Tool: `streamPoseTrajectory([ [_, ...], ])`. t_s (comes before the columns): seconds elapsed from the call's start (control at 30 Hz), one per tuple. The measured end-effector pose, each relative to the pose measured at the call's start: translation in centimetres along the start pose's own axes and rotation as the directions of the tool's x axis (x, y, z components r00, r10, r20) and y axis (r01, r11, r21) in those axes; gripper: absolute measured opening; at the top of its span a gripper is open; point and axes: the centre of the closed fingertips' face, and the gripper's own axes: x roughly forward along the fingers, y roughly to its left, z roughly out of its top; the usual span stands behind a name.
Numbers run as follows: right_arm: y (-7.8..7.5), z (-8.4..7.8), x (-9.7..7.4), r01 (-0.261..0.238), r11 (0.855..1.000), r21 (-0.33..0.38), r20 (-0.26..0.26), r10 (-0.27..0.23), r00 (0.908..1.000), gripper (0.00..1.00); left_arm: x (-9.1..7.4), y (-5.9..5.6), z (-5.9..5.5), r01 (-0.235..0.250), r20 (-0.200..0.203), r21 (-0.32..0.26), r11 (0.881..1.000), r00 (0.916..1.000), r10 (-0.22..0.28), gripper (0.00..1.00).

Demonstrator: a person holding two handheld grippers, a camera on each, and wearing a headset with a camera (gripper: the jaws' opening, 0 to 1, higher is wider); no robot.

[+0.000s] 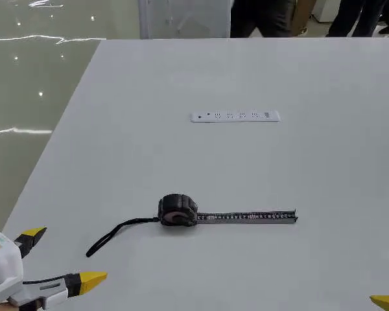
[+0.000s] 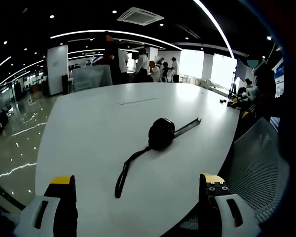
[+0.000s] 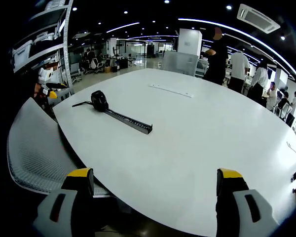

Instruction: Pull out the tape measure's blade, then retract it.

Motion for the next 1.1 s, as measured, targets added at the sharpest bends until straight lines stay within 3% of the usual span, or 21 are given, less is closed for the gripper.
streamPoseTrajectory([
  [0.23,0.5,-0.2,-0.3,0.000,0.999,-0.034,-0.008,-0.001,1.0000,1.00,0.4,-0.3,-0.1,0.015,0.003,0.017,1.000,0.9999,-0.015,1.00],
  [0.37,0.4,-0.5,-0.5,0.002,1.000,-0.029,-0.024,-0.003,0.9997,1.00,0.6,-0.2,0.5,0.006,0.036,0.028,1.000,0.9993,-0.007,1.00],
  [0.57,0.3,-0.2,-0.6,0.010,0.999,-0.042,-0.023,-0.011,0.9997,1.00,1.3,-0.1,0.2,0.012,0.007,0.033,0.999,0.9999,-0.012,1.00],
  [0.83,0.6,-0.2,-0.2,-0.001,0.997,-0.071,-0.034,-0.001,0.9994,1.00,2.1,-0.9,2.9,0.026,0.028,0.057,0.998,0.9992,-0.028,1.00],
  [1.1,0.0,1.4,0.4,-0.015,0.990,-0.141,-0.027,0.011,0.9996,1.00,4.1,-3.5,5.5,0.053,0.043,0.021,0.998,0.9976,-0.054,1.00],
])
